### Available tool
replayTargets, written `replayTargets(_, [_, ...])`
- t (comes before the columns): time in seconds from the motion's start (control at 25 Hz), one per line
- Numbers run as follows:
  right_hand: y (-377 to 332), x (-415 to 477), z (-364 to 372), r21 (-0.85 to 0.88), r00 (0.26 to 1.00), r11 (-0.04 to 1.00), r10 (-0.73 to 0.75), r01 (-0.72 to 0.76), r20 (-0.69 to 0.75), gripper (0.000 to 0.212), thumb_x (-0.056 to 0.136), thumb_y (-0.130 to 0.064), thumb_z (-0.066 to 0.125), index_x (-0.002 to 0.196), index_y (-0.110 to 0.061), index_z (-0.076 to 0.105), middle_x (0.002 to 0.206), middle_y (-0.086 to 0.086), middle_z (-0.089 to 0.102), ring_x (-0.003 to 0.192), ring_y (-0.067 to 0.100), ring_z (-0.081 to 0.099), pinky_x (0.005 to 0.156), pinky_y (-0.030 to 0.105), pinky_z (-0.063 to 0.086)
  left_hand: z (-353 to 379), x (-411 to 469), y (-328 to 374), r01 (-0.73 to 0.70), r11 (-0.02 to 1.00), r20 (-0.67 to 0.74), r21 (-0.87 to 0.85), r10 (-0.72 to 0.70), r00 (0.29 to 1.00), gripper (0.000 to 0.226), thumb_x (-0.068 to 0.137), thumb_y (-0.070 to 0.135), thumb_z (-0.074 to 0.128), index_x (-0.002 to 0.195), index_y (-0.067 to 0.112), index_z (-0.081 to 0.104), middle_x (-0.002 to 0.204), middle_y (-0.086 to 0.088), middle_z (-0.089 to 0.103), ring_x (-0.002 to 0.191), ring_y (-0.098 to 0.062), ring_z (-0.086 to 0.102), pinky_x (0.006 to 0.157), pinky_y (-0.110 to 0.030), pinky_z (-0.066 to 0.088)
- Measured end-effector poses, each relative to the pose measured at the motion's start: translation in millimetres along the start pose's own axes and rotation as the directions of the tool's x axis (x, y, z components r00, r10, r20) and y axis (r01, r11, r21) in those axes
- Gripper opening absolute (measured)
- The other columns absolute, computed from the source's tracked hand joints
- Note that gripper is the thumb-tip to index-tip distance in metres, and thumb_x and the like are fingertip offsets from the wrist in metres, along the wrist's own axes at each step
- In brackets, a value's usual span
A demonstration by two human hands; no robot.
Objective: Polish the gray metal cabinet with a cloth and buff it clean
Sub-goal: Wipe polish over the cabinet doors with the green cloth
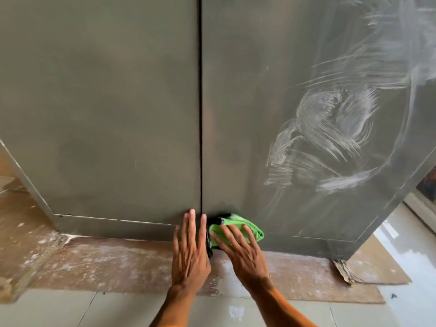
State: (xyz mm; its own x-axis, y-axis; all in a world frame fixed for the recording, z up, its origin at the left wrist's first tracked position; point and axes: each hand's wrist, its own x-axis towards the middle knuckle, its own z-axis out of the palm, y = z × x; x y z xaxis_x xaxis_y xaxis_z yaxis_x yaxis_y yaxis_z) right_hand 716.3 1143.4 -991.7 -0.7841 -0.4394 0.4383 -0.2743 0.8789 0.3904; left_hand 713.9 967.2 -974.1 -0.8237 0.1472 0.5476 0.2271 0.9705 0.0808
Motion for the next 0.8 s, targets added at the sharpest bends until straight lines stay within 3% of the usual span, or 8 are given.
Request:
replayTargets(0.12, [-1,-15,3,0.013,0.998,1.0,0.027,-0.027,0.05,0.111,0.061,0.002,0.066,0.161,-0.022,0.023,0.17,0.001,0.012,0.149,0.021,0.026,0.124,0.05,0.007,-8,6,-1,-0.02,1.0,0.029,-0.008,0.02,0.999,0.089,0.075,0.013,0.048,0.161,0.011,0.027,0.17,-0.022,0.005,0.154,-0.04,0.02,0.119,-0.055,0.025])
replayTargets(0.28, [-3,19,-20,0.059,0.997,0.998,-0.009,0.013,-0.077,0.08,0.083,-0.001,0.045,0.159,-0.023,0.032,0.167,0.0,0.023,0.152,0.019,0.027,0.123,0.049,0.018,-23,28,-9,0.012,0.999,-0.019,-0.04,-0.012,1.0,0.08,0.083,0.017,0.034,0.162,0.015,0.02,0.168,-0.022,0.014,0.154,-0.039,0.021,0.121,-0.058,0.022])
replayTargets(0.44, [-13,46,-20,-0.059,0.987,0.986,-0.158,0.156,-0.039,0.078,0.09,-0.011,0.042,0.162,-0.016,0.015,0.17,0.001,0.013,0.155,0.018,0.017,0.125,0.045,0.013,-22,27,-11,0.146,0.987,-0.022,-0.072,-0.148,0.989,0.077,0.087,0.024,0.035,0.161,0.004,0.024,0.166,-0.025,0.019,0.153,-0.041,0.023,0.12,-0.059,0.024])
replayTargets(0.52, [-9,39,-3,-0.1,0.969,0.964,-0.24,0.245,0.052,0.073,0.091,-0.016,0.049,0.16,-0.016,0.026,0.168,-0.002,0.023,0.153,0.014,0.024,0.127,0.042,0.011,-13,20,-9,0.112,0.993,-0.022,-0.046,-0.113,0.993,0.086,0.081,0.022,0.047,0.162,0.006,0.023,0.167,-0.026,0.014,0.154,-0.044,0.019,0.12,-0.059,0.023])
replayTargets(0.64, [5,14,20,-0.022,0.917,0.944,-0.313,0.328,0.246,0.047,0.094,-0.02,0.048,0.139,-0.024,0.063,0.146,-0.009,0.057,0.133,0.01,0.053,0.128,0.04,0.002,4,8,7,-0.016,0.998,0.03,-0.053,0.017,0.999,0.111,0.066,0.008,0.068,0.164,0.017,0.017,0.168,-0.028,0.002,0.155,-0.047,0.008,0.12,-0.058,0.023])
replayTargets(0.72, [17,-1,27,-0.016,0.901,0.95,-0.289,0.311,0.324,0.048,0.091,-0.019,0.045,0.133,-0.03,0.066,0.141,-0.012,0.061,0.129,0.01,0.055,0.128,0.038,0.003,10,6,21,0.015,0.997,0.055,-0.071,-0.011,0.998,0.115,0.064,0.008,0.071,0.164,0.016,0.016,0.167,-0.029,-0.001,0.155,-0.048,0.004,0.121,-0.057,0.021])
replayTargets(0.8, [29,-21,31,-0.031,0.911,0.953,-0.28,0.303,0.303,0.058,0.088,-0.012,0.042,0.141,-0.031,0.058,0.147,-0.012,0.055,0.133,0.012,0.049,0.127,0.039,0.007,14,5,29,0.052,0.996,0.075,-0.072,-0.047,0.996,0.114,0.065,0.011,0.072,0.164,0.014,0.015,0.167,-0.03,-0.002,0.156,-0.047,0.002,0.122,-0.057,0.019])
